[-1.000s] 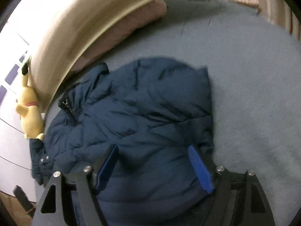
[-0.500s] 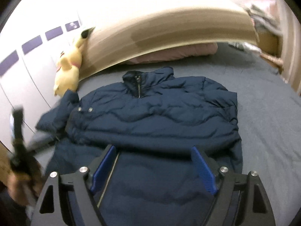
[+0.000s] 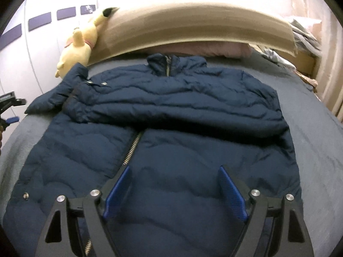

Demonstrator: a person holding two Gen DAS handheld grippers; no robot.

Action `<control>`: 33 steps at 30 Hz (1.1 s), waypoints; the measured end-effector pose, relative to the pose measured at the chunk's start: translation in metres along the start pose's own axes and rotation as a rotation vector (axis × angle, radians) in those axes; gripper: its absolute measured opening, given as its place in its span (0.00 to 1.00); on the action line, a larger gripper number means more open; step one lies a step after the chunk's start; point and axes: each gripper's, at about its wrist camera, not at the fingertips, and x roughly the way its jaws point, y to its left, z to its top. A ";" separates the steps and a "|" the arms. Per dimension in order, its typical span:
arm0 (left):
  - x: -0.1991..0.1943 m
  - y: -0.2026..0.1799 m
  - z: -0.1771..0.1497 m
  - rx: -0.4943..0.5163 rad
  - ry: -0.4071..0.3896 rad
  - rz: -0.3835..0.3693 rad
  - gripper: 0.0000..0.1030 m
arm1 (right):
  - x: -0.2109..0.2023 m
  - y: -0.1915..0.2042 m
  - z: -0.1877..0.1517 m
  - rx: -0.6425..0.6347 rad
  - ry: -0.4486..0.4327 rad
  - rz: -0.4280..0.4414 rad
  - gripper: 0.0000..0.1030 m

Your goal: Fold large clothes

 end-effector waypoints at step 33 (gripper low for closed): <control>-0.059 -0.094 0.100 0.185 -0.339 -0.023 0.06 | 0.019 -0.009 -0.012 0.047 0.051 0.036 0.87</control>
